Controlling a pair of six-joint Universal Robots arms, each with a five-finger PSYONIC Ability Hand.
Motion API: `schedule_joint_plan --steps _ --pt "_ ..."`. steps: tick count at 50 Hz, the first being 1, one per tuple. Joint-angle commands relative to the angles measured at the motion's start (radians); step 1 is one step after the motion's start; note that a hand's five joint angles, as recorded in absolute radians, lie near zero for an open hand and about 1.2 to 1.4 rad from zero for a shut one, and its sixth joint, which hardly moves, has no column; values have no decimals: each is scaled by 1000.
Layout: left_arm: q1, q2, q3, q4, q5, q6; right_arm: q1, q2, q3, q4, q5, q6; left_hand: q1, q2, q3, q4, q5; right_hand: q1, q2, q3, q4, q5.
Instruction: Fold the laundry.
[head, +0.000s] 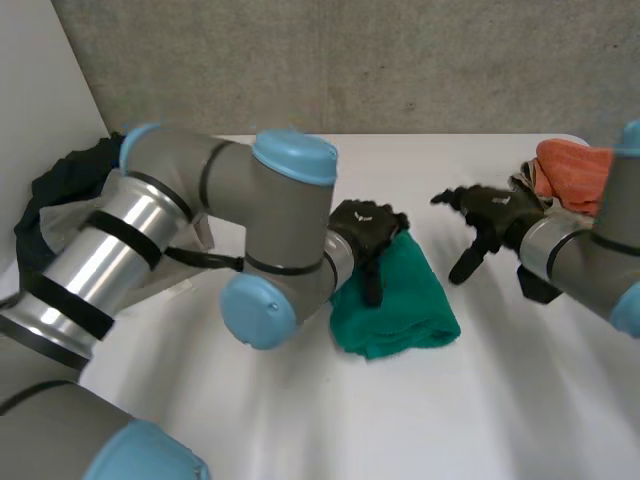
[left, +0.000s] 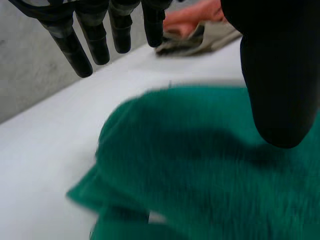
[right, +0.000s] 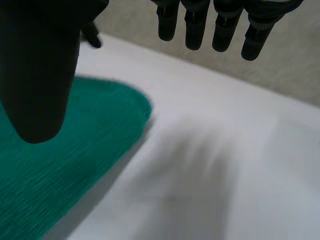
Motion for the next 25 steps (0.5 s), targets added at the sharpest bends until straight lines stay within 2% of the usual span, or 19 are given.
schedule_joint_plan --steps 1,5,15,19,25 --pt "-6 -33 4 -63 -196 44 60 67 30 -19 -63 -72 -12 -27 -36 -22 -47 -60 -36 -36 -39 -43" --pt "-18 -16 -45 -90 -235 70 90 98 34 -35 -48 -98 -12 -27 -36 -22 -47 -60 -36 -36 -39 -43" --pt "-41 -5 -132 -91 -253 112 103 135 38 -86 4 -188 -12 -27 -36 -22 -47 -60 -36 -36 -39 -43" --pt "-44 7 -118 -83 -258 126 103 117 44 -95 4 -224 -12 -27 -36 -22 -47 -60 -36 -36 -39 -43" --pt "-43 102 -109 -81 -256 124 116 -1 78 -121 29 -291 -12 -27 -36 -22 -47 -60 -36 -36 -39 -43"
